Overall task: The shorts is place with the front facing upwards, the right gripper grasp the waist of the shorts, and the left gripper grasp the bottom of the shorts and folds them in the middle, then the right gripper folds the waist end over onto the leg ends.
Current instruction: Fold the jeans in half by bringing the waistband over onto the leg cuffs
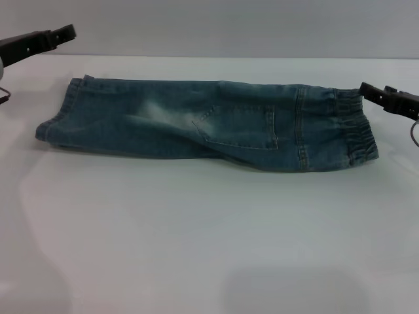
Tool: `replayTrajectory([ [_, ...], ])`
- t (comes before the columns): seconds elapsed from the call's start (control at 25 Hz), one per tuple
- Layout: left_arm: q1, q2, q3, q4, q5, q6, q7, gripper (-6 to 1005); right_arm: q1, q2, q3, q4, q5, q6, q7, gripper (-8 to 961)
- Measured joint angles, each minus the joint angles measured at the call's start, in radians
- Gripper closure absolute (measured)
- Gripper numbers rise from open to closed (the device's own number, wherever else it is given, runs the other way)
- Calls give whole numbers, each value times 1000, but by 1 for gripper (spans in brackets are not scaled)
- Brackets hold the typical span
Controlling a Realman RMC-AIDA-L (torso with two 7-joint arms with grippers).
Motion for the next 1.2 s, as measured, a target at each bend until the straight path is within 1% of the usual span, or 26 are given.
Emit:
replayTrajectory([
  [0.04, 5, -1, 0, 0, -40, 30, 32, 220, 0, 0, 0, 0, 0, 0, 0, 386],
  [0.08, 7, -2, 0, 0, -62, 47, 51, 214, -2, -21, -11, -34, -79, -62, 116, 365],
  [0.12, 9, -2, 0, 0, -78, 62, 66, 208, -2, -21, -11, -34, -79, -62, 116, 344],
  [0.16, 11, -3, 0, -1, -95, 80, 83, 202, -1, -34, -15, -60, -130, -100, 183, 323],
  [0.2, 11, -3, 0, -1, -95, 80, 83, 196, 1, -46, -17, -87, -180, -143, 251, 323],
  [0.24, 18, -3, 0, -1, -138, 129, 116, 190, 5, -61, -17, -118, -233, -192, 325, 323],
  [0.36, 21, -3, 0, -1, -153, 144, 126, 171, 21, -100, -17, -194, -341, -313, 497, 323],
  [0.4, 21, -3, 0, -1, -153, 144, 126, 165, 29, -112, -15, -221, -375, -352, 540, 323],
  [0.44, 29, -3, 0, -2, -185, 174, 140, 159, 36, -121, -12, -245, -404, -383, 574, 323],
  [0.48, 44, -2, 0, -2, -220, 203, 145, 159, 45, -129, -10, -271, -437, -412, 601, 323],
  [0.6, 53, -3, 0, -4, -239, 226, 145, 159, 87, -142, -13, -327, -567, -451, 673, 324],
  [0.72, 62, -3, 0, -15, -265, 257, 146, 160, 146, -148, -15, -317, -709, -442, 716, 324],
  [0.8, 67, -3, 0, -20, -278, 281, 146, 160, 187, -147, -15, -294, -788, -435, 723, 324],
  [0.84, 69, -3, 0, -22, -281, 288, 146, 160, 203, -143, -15, -284, -813, -430, 723, 324],
  [0.92, 74, -3, 0, -27, -286, 303, 146, 160, 228, -127, -19, -269, -851, -416, 720, 324],
  [1.08, 79, -4, 0, -40, -287, 323, 146, 161, 237, -98, -66, -263, -864, -380, 719, 324],
  [1.2, 86, -4, 0, -44, -296, 330, 146, 161, 238, -88, -105, -252, -865, -365, 722, 324],
])
